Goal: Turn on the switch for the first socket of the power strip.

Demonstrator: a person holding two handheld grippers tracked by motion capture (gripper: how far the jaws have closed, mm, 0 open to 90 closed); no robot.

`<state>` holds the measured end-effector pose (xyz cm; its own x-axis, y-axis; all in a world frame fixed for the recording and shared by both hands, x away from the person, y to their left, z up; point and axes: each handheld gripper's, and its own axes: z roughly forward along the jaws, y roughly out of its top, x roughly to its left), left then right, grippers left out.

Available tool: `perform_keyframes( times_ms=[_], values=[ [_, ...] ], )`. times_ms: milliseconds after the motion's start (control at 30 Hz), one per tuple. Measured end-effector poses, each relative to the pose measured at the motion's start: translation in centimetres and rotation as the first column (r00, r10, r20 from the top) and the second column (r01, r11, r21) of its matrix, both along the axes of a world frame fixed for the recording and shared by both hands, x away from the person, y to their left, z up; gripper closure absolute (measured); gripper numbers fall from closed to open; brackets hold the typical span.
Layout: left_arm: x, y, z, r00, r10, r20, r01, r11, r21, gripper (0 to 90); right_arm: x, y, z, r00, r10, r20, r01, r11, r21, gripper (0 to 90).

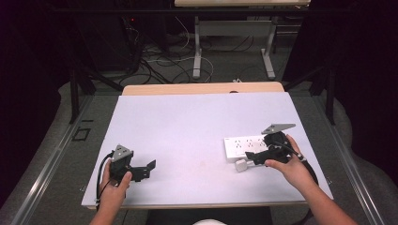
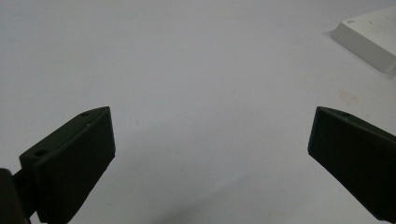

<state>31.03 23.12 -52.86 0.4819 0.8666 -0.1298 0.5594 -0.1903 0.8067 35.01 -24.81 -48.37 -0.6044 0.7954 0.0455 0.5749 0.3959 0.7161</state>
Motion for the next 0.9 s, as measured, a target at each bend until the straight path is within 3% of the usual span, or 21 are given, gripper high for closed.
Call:
perform_keyframes(
  times_ms=[200, 367, 400, 600, 900],
  values=[
    [0.0, -0.2, -0.1, 0.9999, 0.009, 0.014, -0.009, 1.0, -0.004, 0.5, -0.6, 0.3, -0.4, 0.9998, 0.011, 0.019, -0.011, 1.0, 0.018, 0.0],
    [0.0, -0.2, -0.1, 0.9999, 0.007, 0.012, -0.007, 1.0, -0.004, 0.5, -1.3, 0.7, -0.7, 0.9992, 0.016, 0.038, -0.017, 0.999, 0.029, 0.0],
    [0.0, -0.1, 0.0, 1.0, -0.007, -0.004, 0.007, 1.0, 0.0, 0.5, -1.4, 0.8, -0.7, 0.9992, 0.015, 0.037, -0.016, 0.999, 0.035, 0.0],
    [0.0, -0.2, -0.1, 0.9999, 0.005, 0.013, -0.005, 1.0, -0.004, 0.5, -2.4, 1.6, -1.0, 0.9981, 0.026, 0.056, -0.028, 0.999, 0.043, 0.0],
    [0.0, -0.1, 0.0, 1.0, -0.009, 0.0, 0.009, 1.0, -0.003, 0.5, -3.5, 2.7, -1.7, 0.9955, 0.055, 0.077, -0.059, 0.997, 0.05, 0.0]
  ],
)
